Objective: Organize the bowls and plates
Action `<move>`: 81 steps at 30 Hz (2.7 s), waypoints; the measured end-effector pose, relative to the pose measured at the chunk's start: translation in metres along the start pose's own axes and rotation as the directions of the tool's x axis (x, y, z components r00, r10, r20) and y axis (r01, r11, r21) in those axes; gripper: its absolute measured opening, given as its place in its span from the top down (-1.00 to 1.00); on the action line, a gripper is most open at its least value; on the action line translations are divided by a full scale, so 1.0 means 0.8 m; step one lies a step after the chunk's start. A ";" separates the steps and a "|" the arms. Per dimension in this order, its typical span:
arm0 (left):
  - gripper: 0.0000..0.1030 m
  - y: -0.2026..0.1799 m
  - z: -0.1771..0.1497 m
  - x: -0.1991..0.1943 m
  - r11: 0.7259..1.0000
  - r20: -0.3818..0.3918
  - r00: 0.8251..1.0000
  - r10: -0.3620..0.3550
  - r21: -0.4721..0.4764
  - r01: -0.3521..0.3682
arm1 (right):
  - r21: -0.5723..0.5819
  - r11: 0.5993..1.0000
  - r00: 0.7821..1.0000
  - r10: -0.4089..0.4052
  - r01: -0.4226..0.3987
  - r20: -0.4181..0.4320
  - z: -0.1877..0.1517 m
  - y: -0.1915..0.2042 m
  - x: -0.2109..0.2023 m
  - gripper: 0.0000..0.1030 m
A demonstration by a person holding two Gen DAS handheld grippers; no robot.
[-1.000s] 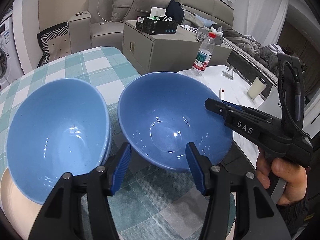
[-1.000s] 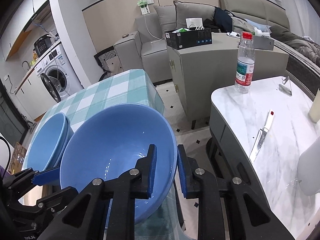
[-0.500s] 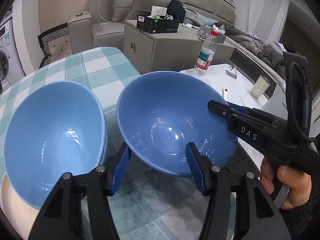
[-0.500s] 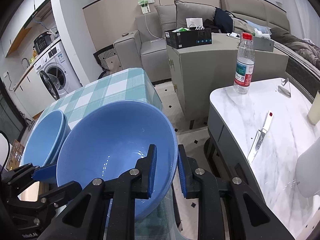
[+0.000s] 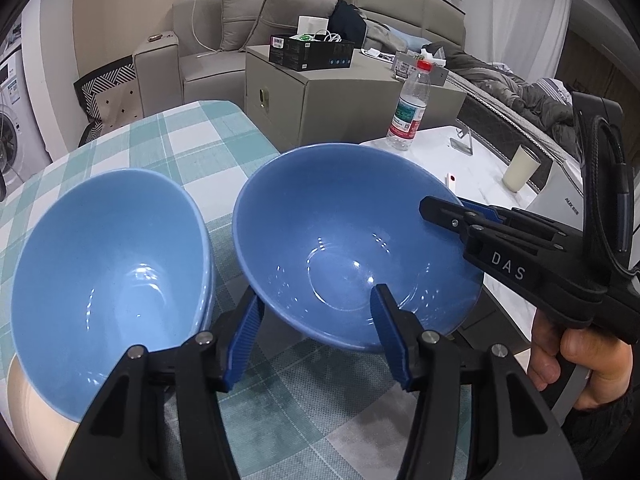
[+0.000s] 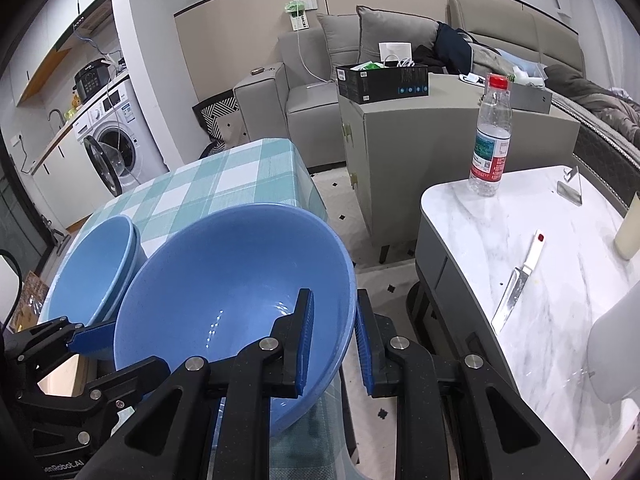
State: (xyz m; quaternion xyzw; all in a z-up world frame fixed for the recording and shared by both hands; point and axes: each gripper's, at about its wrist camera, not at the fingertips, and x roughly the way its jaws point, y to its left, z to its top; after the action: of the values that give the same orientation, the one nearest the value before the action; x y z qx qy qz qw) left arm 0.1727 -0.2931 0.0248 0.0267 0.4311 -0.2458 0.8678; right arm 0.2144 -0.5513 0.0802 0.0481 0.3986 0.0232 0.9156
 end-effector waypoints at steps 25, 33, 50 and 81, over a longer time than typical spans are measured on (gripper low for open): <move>-0.06 0.006 0.017 -0.056 1.000 0.106 0.994 -0.010 0.020 0.008 | -0.009 1.000 0.989 0.009 -0.007 0.149 0.019 0.021 -0.071 0.60; -0.06 0.015 0.021 -0.075 1.000 0.134 0.991 -0.008 0.006 0.007 | -0.025 1.000 0.980 0.018 -0.014 0.196 0.022 0.041 -0.095 0.60; -0.06 0.043 0.023 -0.114 0.999 0.204 0.978 0.041 -0.018 -0.038 | -0.016 0.996 0.955 0.091 -0.090 0.281 0.027 0.083 -0.119 0.60; 0.13 0.120 0.006 -0.142 0.988 0.247 0.962 0.114 -0.130 -0.084 | -0.060 0.985 0.954 0.173 -0.163 0.244 0.023 0.159 -0.075 0.60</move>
State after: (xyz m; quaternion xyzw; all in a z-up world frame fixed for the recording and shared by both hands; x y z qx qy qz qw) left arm 0.1618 -0.1643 0.0984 -0.0346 0.3284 -0.1774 0.9271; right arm 0.1867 -0.4311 0.1500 0.0662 0.2747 0.1024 0.9538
